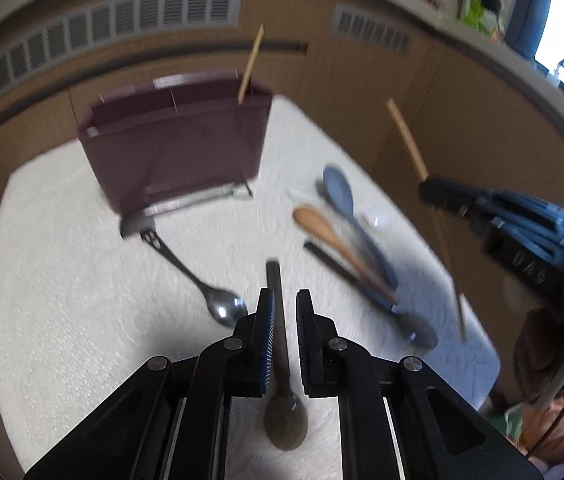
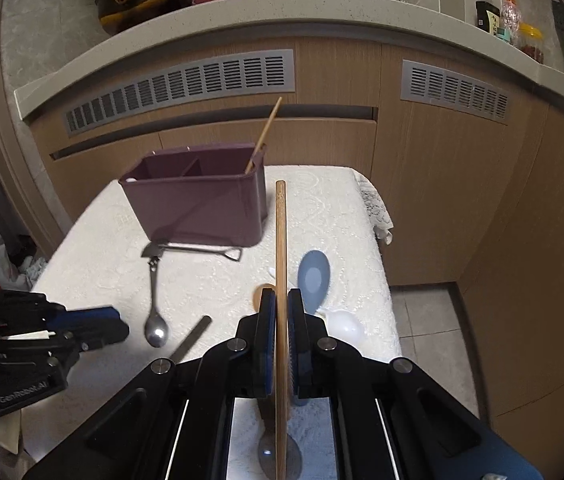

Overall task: Organize utensils
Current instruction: 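Carry the dark spoon in the left tool while the right carries the chopstick toward the caddy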

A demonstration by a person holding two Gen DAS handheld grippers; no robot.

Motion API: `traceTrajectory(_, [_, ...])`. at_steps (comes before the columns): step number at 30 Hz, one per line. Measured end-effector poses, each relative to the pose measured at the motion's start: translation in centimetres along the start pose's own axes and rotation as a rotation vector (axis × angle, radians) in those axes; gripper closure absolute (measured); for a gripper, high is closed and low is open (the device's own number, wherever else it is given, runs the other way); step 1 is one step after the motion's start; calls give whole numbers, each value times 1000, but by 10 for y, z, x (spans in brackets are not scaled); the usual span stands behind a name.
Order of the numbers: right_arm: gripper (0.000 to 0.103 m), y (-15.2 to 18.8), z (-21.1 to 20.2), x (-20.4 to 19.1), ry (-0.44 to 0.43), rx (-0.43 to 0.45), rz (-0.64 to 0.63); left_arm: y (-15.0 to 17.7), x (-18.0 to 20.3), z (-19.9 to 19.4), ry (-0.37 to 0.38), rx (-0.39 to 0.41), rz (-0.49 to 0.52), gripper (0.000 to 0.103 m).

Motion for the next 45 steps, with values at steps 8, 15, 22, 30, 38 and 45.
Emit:
traceTrajectory(8, [97, 52, 21, 28, 13, -123, 64, 27, 5, 51, -53, -146, 43, 78])
traceTrajectory(15, [97, 60, 20, 30, -5, -122, 69, 24, 0, 69, -141, -162, 76, 78])
traceTrajectory(22, [97, 57, 24, 28, -21, -105, 86, 25, -7, 64, -119, -34, 44, 89])
traceTrajectory(30, [97, 54, 22, 20, -27, -88, 85, 25, -5, 35, -87, 73, 20, 91])
traceTrajectory(38, [97, 38, 6, 9, -34, -39, 52, -7, -3, -5, -60, 168, 4, 92])
traceTrajectory(45, [97, 31, 2, 4, -26, -19, 36, -16, -2, -14, -60, 195, 5, 92])
Point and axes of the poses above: each gripper's, at about its wrist camera, not at the fingertips, and z roughly the way its jaws point, x to its right, y to its underside, the point moved 9 cm from there along z, roughly the way its jaws point, and after that the axes turned 9 degrees about x, right-handed, at the moved point
